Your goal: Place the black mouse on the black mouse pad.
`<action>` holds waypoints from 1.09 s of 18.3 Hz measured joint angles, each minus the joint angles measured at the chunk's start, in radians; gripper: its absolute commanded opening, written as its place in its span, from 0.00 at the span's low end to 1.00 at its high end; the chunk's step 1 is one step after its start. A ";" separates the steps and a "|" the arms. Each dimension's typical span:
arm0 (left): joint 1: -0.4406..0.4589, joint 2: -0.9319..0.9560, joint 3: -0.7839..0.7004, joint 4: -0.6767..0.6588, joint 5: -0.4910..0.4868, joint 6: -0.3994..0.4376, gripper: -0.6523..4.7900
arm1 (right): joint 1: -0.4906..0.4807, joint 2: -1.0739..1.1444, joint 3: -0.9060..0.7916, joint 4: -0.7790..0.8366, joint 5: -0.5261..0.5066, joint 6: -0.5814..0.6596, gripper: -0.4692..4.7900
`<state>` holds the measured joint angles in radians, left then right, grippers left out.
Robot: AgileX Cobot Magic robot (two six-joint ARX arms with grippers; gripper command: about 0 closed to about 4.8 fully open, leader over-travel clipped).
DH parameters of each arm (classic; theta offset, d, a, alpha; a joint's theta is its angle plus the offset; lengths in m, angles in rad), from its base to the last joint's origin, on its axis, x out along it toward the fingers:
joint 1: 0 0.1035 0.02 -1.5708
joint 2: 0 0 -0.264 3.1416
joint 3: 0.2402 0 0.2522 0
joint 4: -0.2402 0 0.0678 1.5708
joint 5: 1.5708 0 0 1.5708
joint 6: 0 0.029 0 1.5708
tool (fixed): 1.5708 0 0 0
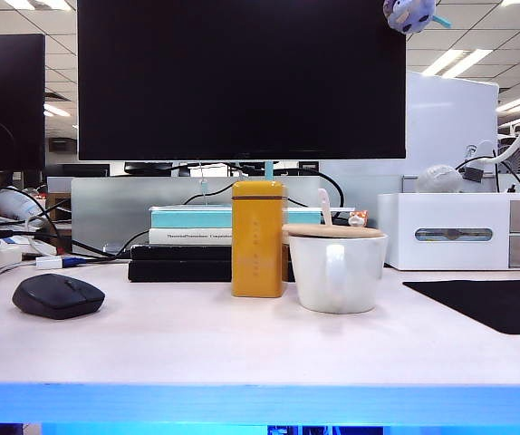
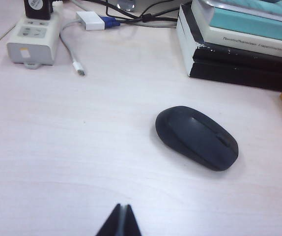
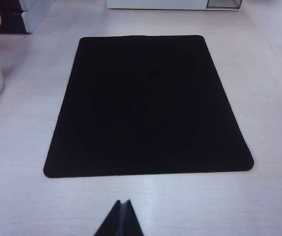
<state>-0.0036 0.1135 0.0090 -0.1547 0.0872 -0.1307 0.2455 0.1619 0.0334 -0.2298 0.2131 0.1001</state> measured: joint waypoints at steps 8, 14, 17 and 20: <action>0.000 0.000 0.000 0.000 0.007 -0.005 0.11 | 0.000 0.001 0.000 0.000 -0.001 0.002 0.08; 0.000 0.002 0.083 0.209 0.153 -0.311 0.11 | 0.000 -0.001 0.180 0.050 -0.055 0.235 0.08; 0.000 0.027 0.264 0.275 -0.043 -0.331 0.11 | 0.001 0.047 0.381 0.051 -0.058 0.239 0.08; 0.000 0.227 0.474 0.270 -0.109 -0.307 0.11 | 0.000 0.210 0.650 0.039 -0.057 0.174 0.08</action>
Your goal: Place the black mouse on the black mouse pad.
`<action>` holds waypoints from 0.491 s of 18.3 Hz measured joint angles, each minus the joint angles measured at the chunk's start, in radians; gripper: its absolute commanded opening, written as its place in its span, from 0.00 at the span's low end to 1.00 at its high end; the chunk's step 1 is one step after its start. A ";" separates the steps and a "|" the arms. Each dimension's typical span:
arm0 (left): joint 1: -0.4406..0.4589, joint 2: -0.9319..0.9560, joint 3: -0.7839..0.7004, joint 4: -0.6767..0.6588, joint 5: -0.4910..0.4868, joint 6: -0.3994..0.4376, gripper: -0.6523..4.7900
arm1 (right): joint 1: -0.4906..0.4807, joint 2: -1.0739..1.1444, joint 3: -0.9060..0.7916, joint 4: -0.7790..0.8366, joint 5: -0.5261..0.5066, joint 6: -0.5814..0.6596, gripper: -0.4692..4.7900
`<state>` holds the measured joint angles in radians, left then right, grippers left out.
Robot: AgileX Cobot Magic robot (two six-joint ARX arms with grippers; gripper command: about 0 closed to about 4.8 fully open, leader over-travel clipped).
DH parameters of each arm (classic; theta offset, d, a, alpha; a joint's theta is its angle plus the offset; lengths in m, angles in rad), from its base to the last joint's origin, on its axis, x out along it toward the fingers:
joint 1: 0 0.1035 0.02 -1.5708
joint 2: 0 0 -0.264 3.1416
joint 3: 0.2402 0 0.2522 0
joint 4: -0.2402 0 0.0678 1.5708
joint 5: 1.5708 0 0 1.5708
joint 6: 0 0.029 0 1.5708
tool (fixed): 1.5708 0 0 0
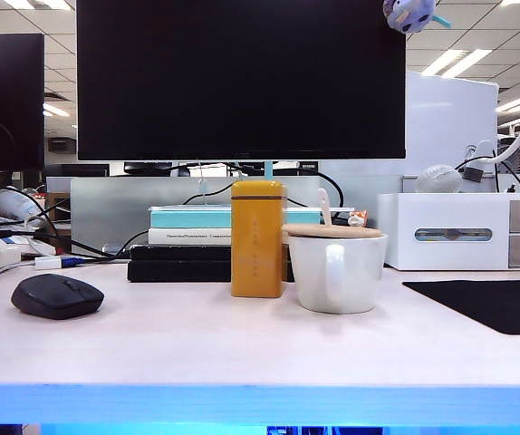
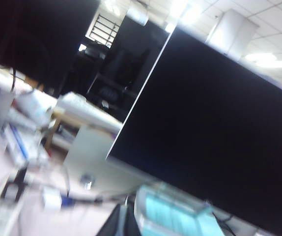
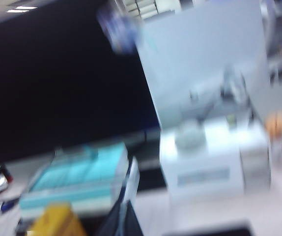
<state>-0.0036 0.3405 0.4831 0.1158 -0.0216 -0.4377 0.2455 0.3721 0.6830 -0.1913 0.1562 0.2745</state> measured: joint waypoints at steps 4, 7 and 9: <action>0.000 0.475 0.439 -0.074 0.209 0.175 0.11 | 0.000 0.451 0.557 -0.224 -0.109 -0.137 0.08; -0.011 0.770 0.766 -0.359 0.366 0.279 0.11 | -0.002 0.760 0.941 -0.512 -0.356 -0.256 0.08; -0.069 0.891 0.851 -0.498 0.427 0.432 0.11 | -0.001 0.876 1.102 -0.647 -0.518 -0.274 0.08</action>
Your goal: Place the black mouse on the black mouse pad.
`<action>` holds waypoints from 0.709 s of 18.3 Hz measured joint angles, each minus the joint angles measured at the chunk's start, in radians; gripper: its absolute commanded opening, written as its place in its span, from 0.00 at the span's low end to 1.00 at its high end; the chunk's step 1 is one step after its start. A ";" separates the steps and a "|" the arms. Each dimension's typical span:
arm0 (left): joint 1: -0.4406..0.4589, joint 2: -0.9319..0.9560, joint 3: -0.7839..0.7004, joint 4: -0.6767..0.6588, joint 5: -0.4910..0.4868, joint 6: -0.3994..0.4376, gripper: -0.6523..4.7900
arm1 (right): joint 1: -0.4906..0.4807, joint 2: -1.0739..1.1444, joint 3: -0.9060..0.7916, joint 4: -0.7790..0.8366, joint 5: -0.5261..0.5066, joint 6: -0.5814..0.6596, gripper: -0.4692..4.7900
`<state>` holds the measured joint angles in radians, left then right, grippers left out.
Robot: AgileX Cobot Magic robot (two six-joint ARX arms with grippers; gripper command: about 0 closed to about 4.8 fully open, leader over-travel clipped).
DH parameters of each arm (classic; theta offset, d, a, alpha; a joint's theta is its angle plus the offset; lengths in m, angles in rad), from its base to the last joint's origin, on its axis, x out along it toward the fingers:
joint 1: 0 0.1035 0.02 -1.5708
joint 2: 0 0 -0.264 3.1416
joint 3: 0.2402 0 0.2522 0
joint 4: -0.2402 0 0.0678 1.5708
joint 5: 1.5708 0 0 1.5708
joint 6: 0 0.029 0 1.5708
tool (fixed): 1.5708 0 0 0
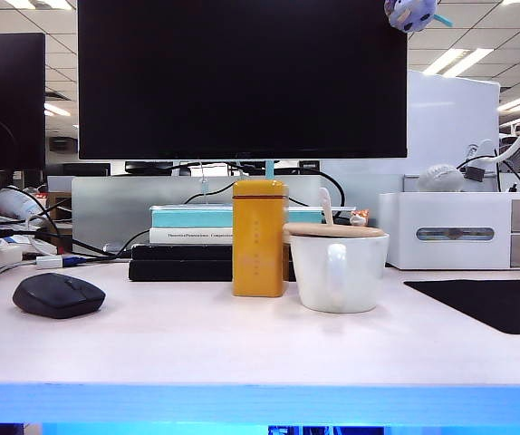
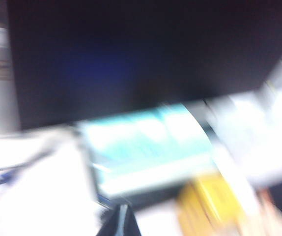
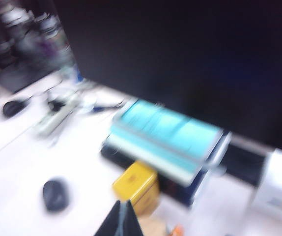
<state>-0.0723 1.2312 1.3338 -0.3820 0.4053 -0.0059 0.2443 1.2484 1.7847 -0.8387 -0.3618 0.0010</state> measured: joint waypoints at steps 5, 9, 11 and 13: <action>-0.040 0.041 0.002 -0.289 -0.009 0.125 0.11 | 0.027 0.104 0.018 -0.208 -0.020 -0.090 0.08; -0.075 0.106 -0.005 -0.356 -0.039 0.296 0.11 | 0.053 0.147 0.018 -0.270 -0.052 -0.104 0.08; -0.065 0.120 -0.005 -0.354 -0.051 0.433 0.12 | 0.056 0.152 0.018 -0.271 -0.053 -0.104 0.08; -0.069 0.137 -0.003 -0.326 -0.062 0.595 0.12 | 0.056 0.149 0.019 -0.232 -0.053 -0.104 0.08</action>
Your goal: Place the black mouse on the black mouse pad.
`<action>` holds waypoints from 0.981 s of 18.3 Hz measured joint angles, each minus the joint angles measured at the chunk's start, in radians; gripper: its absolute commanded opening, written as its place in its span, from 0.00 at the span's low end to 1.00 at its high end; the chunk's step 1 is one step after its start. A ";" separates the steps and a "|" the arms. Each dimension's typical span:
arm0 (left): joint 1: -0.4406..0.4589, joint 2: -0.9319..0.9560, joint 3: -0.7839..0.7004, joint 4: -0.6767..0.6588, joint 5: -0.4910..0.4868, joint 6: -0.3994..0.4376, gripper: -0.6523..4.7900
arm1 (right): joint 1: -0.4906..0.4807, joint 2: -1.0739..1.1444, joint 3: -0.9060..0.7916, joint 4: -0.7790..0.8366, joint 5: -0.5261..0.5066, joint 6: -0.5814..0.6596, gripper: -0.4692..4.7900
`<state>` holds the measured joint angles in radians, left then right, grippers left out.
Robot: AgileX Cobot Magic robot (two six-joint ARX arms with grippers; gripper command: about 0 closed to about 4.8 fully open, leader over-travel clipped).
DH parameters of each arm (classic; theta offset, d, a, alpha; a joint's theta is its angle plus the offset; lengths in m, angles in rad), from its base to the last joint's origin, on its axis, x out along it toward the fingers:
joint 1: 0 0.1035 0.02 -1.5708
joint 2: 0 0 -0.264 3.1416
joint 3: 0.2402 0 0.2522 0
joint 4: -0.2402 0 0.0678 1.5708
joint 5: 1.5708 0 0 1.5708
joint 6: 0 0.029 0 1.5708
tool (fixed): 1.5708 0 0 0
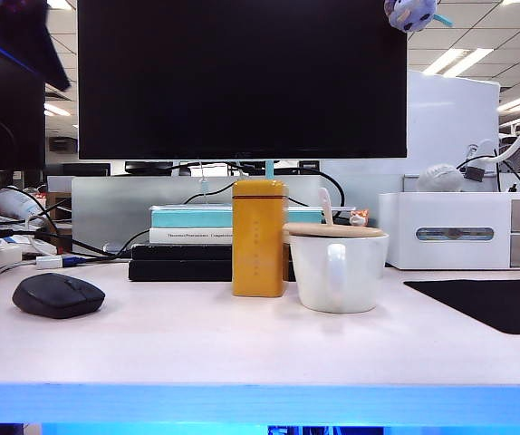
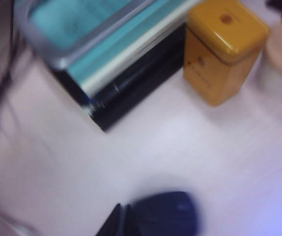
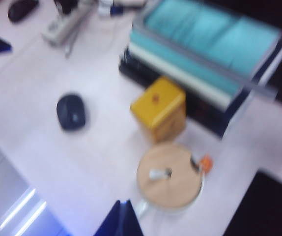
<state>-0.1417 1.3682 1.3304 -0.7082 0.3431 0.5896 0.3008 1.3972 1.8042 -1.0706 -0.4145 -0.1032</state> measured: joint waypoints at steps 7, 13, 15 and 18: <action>-0.002 0.166 -0.001 -0.049 0.037 0.502 0.17 | 0.003 0.001 0.000 0.079 -0.002 0.000 0.08; -0.001 0.270 -0.001 -0.050 0.047 0.626 0.15 | 0.004 0.002 0.000 0.089 -0.002 0.000 0.08; -0.001 0.275 -0.001 -0.045 0.041 0.626 0.33 | 0.004 0.002 0.000 0.089 -0.001 0.000 0.08; -0.001 0.275 -0.001 -0.044 0.012 0.578 1.00 | 0.004 0.002 0.000 0.089 -0.001 0.000 0.08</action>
<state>-0.1429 1.6436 1.3293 -0.7525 0.3550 1.1675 0.3046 1.3994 1.8038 -0.9813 -0.4156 -0.1032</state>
